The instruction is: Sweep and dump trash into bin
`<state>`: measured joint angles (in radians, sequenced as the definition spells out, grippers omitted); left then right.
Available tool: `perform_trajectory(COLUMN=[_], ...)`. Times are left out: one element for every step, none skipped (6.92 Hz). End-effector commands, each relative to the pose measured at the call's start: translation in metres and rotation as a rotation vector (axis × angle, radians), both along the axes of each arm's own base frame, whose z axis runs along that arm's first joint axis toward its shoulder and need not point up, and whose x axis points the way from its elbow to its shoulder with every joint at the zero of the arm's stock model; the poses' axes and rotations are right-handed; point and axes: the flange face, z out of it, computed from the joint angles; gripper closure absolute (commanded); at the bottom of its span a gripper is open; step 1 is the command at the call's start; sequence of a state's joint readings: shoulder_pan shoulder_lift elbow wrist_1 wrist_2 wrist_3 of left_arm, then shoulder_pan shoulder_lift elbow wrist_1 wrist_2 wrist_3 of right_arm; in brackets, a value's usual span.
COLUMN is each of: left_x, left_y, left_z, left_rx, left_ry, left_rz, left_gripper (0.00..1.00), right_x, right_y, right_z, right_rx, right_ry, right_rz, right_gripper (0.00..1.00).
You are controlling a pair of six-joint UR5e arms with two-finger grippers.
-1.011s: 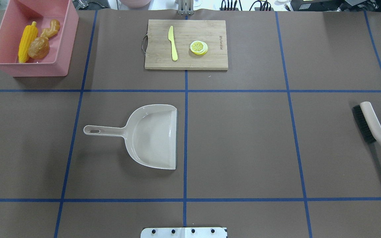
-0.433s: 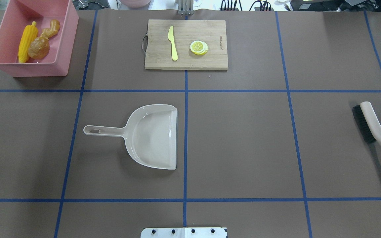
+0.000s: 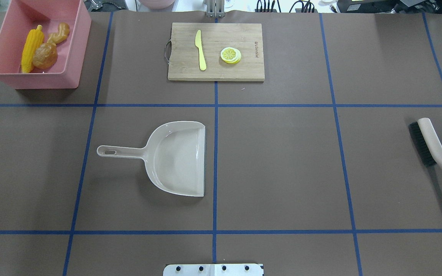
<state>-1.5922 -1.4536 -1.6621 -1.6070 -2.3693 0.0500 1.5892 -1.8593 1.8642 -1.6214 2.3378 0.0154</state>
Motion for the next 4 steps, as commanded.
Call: perform_trajectory(left_x=[-0.0067,-0.0062,-0.0063,-0.0062], left_y=[0.0041,0.0026,-0.0003,0.0011], left_z=[0.0021,0.0016,-0.0018,-0.0006], left_rx=[-0.001,0.0,0.011,0.009], left_ry=[-0.028,-0.03,-0.03,-0.03], left_rz=[0.021,0.022,0.02,0.02], left_gripper=[0.02,0.02,0.02,0.02], right_x=[0.0,0.0,0.0,0.0], right_y=[0.0,0.0,-0.0001,-0.0002], right_z=[0.0002,0.0002,-0.0006,-0.0013], right_rx=[0.0,-0.001,0.0,0.003], right_ry=[0.0,0.0,0.0,0.0], right_rz=[0.0,0.001,0.001,0.0], right_gripper=[0.0,0.0,0.0,0.0])
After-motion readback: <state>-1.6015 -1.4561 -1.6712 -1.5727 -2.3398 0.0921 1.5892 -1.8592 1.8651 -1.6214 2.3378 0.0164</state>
